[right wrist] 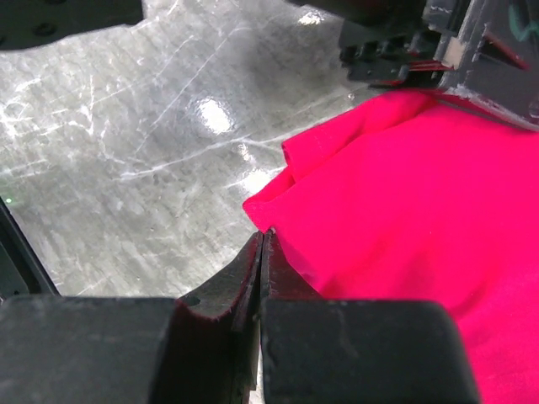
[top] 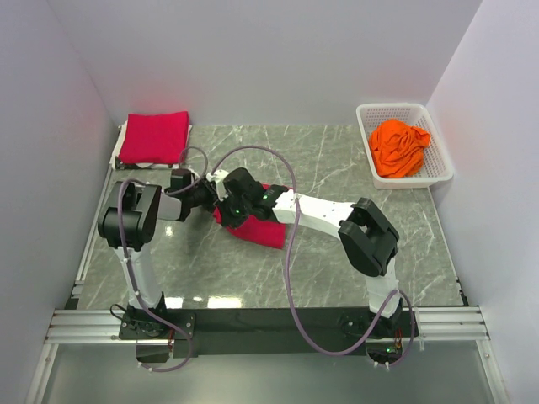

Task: Fold and stack the t-shirts
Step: Neatly place the folded tshirt to the corner

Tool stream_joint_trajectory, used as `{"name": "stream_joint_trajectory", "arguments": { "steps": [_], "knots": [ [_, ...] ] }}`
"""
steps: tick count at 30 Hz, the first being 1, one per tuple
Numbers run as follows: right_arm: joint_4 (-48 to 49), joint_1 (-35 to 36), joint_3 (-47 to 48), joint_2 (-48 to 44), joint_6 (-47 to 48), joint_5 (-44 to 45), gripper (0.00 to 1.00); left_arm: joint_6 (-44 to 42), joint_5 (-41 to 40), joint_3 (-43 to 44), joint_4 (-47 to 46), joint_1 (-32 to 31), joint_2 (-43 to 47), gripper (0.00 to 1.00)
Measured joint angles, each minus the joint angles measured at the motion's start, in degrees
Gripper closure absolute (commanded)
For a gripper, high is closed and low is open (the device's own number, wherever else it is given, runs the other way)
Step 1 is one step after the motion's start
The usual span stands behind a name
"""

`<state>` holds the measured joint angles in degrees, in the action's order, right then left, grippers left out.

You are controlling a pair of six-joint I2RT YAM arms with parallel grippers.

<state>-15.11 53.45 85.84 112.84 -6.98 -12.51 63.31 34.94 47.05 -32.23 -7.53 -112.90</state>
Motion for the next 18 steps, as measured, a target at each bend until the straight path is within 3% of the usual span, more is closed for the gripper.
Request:
{"name": "stream_joint_trajectory", "arguments": {
  "steps": [1,4,7,8,9,10,12,18],
  "knots": [
    [0.1,-0.1,0.0,0.0,0.0,0.0,1.0,-1.3,-1.2,0.9,1.4,-0.2,-0.3,0.84],
    [0.1,-0.4,0.0,0.0,0.0,0.0,0.98,-4.9,-2.9,5.0,7.3,-0.3,-1.3,0.97],
    [0.1,-1.7,0.0,0.0,0.0,1.1,0.83,-11.2,-6.4,11.1,14.6,-0.9,-1.3,0.99],
    [-0.2,-2.4,0.0,-0.1,0.0,1.0,0.68,-13.4,-7.7,12.9,16.7,-1.0,-1.3,0.99],
    [-0.6,-3.1,0.0,-0.2,-0.3,1.0,0.61,-15.7,-9.4,15.0,18.7,-1.0,-1.3,0.99],
    [-0.9,-3.9,-0.1,-0.5,-0.3,1.2,0.35,-18.6,-11.3,17.3,21.0,-1.0,-1.3,0.99],
    [-1.0,-5.7,-1.2,-1.7,-0.1,1.1,0.16,-22.8,-14.1,20.7,23.5,-0.8,-1.3,0.99],
    [-3.4,-11.0,-4.0,-8.3,0.8,1.9,0.14,-34.0,-19.1,28.8,28.4,0.8,-1.6,0.99]
  ]
}}
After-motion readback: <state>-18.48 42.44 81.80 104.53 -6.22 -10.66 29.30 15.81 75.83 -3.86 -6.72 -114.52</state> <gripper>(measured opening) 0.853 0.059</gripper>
